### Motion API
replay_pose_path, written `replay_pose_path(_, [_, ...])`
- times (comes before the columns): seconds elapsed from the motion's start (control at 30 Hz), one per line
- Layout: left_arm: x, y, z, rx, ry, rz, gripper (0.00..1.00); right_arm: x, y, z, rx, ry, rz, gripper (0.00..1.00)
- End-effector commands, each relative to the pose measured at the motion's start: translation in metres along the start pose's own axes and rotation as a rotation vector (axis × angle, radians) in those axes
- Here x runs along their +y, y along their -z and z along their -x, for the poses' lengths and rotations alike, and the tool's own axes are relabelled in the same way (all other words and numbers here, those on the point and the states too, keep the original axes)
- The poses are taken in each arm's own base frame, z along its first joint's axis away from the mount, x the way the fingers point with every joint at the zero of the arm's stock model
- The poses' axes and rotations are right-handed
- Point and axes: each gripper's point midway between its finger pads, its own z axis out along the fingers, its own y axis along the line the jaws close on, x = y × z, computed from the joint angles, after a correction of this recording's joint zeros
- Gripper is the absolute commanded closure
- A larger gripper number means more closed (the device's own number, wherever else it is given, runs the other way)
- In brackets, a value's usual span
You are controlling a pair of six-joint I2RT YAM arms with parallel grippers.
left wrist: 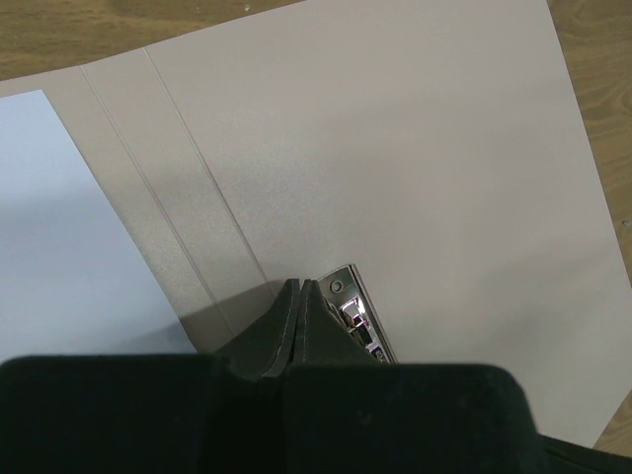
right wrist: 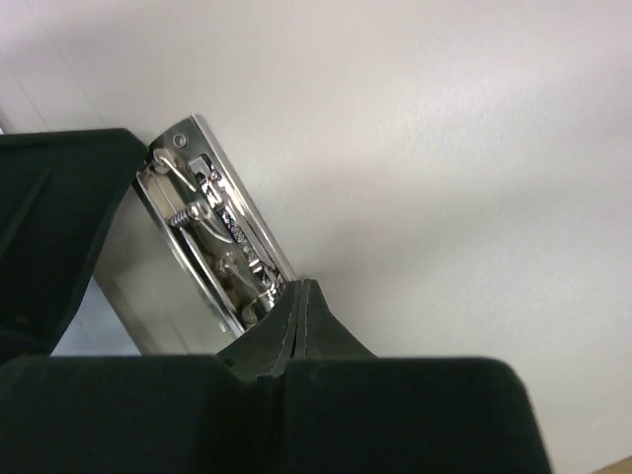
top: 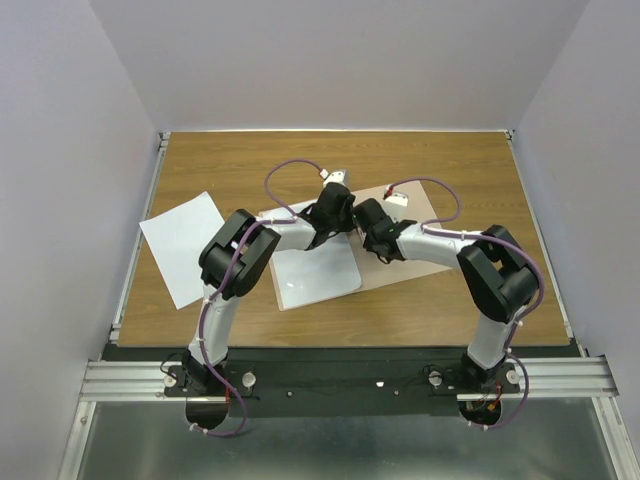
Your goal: Put the files into the folder
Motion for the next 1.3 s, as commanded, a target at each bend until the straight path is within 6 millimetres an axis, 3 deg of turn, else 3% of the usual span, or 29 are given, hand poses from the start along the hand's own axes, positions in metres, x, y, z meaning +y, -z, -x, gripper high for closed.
replay_pose_path(0.0, [0.06, 0.013, -0.112, 0.348, -0.056, 0.157, 1.0, -0.092, -0.023, -0.068, 0.172, 0.186, -0.309, 0.99])
replay_pose_path(0.2, [0.059, 0.014, -0.11, 0.345, -0.056, 0.155, 1.0, -0.074, -0.02, -0.064, 0.188, 0.161, -0.225, 0.99])
replay_pose_path(0.53, [0.057, 0.015, -0.111, 0.35, -0.05, 0.144, 1.0, -0.022, 0.004, -0.049, 0.225, 0.094, 0.034, 0.99])
replay_pose_path(0.73, [0.056, 0.016, -0.111, 0.348, -0.049, 0.144, 1.0, -0.02, 0.015, -0.046, 0.22, 0.073, 0.074, 0.95])
replay_pose_path(1.03, [0.055, 0.018, -0.11, 0.344, -0.043, 0.143, 1.0, -0.015, 0.03, -0.042, 0.199, 0.074, 0.161, 0.74])
replay_pose_path(1.27, [0.054, 0.018, -0.109, 0.344, -0.041, 0.14, 1.0, -0.009, 0.02, -0.046, 0.206, 0.067, 0.167, 0.71])
